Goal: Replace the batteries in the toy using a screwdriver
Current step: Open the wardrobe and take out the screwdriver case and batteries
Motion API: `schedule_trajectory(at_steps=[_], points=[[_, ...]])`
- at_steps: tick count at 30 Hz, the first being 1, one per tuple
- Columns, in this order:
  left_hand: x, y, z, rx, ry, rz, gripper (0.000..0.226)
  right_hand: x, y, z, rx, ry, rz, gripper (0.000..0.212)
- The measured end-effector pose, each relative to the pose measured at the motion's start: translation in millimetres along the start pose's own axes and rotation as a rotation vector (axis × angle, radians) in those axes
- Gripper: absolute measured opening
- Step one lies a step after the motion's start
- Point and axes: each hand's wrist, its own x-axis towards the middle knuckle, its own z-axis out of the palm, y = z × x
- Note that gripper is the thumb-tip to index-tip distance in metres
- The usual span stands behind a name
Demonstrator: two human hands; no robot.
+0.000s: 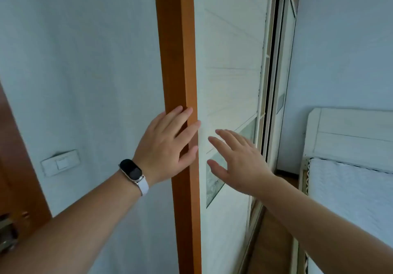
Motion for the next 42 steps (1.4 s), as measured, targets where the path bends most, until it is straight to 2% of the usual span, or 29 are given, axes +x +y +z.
schedule_trajectory(at_steps=[5,9,13,18,24,33,42], points=[[39,-19,11,0.139,0.194,0.12,0.048,55,24,33,0.251,0.254,-0.076,0.054],[58,-34,21,0.219,0.314,0.18,0.048,92,34,55,0.445,0.485,-0.223,0.052],[58,-39,33,0.233,0.346,0.216,0.048,115,38,75,0.618,0.64,-0.375,0.046],[58,-41,35,0.298,0.351,0.202,0.049,131,30,97,0.817,0.736,-0.392,0.05],[58,-41,36,0.29,0.351,0.196,0.048,126,18,100,0.939,0.745,-0.334,0.045],[60,-42,40,0.231,0.375,0.2,0.049,131,19,103,0.858,0.774,-0.307,0.047],[60,-44,42,0.218,0.371,0.205,0.049,133,33,112,0.857,0.73,-0.294,0.048]])
